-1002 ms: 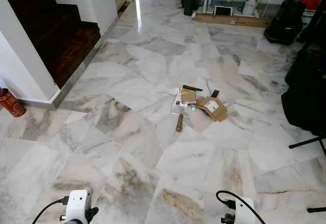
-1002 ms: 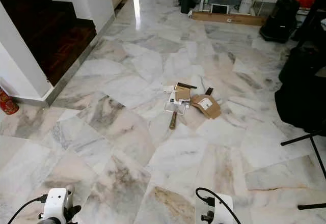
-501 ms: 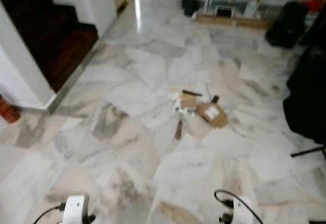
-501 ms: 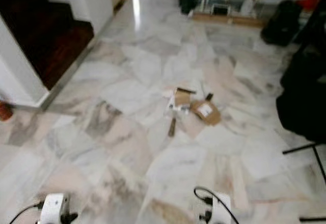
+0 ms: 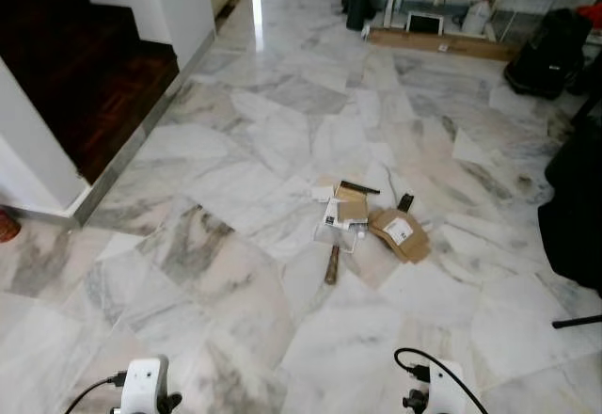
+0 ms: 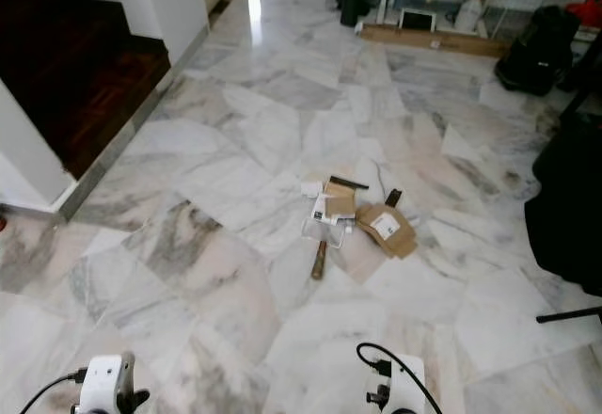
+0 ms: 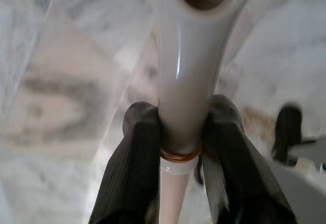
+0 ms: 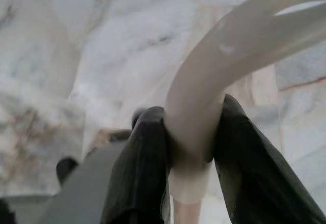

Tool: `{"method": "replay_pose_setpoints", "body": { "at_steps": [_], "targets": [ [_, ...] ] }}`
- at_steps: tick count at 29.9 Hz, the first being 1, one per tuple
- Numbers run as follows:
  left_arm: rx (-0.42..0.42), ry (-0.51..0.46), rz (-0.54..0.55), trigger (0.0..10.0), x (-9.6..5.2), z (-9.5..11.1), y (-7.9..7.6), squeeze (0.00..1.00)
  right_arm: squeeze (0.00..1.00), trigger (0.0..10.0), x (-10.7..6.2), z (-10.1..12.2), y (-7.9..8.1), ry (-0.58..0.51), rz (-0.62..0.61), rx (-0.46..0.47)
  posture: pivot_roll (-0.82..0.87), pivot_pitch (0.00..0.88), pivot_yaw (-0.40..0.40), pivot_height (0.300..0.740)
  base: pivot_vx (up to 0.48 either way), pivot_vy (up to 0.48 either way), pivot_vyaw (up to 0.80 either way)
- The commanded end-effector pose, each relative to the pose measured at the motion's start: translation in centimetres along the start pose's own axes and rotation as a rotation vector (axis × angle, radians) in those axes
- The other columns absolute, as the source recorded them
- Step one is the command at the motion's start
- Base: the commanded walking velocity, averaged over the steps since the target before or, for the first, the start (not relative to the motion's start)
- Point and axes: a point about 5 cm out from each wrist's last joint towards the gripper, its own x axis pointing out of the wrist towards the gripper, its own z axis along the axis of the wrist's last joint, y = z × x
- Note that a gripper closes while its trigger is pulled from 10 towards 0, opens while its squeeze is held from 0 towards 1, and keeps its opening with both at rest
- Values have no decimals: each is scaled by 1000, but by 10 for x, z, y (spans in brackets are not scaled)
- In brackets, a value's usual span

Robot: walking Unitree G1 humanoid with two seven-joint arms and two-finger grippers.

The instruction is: Sweep floor

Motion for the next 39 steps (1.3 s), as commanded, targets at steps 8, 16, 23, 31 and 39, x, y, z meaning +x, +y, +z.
{"method": "replay_pose_setpoints", "body": {
  "at_steps": [8,16,23,31,39],
  "targets": [
    [-2,20,-5,10000,-1,-7,-1,0,0,10000,-1,-3,-3,7,-9,9,6,76,-25,740,0,0,-459],
    [-1,17,-7,10000,-1,-6,-2,0,0,10000,-1,-3,-2,8,-6,4,7,71,-25,740,0,0,-492],
    [-8,22,-8,10000,-1,-7,-2,0,0,10000,-1,-3,-3,3,-7,4,6,73,-27,740,0,0,-400],
    [-12,16,2,10000,-1,-7,-1,0,0,10000,-1,-3,-3,12,-8,4,8,80,-28,740,70,0,-183],
    [-12,18,6,10000,-2,-8,0,0,0,10000,-1,-3,-3,8,-7,3,7,83,-26,740,295,0,-292]
  ]
}}
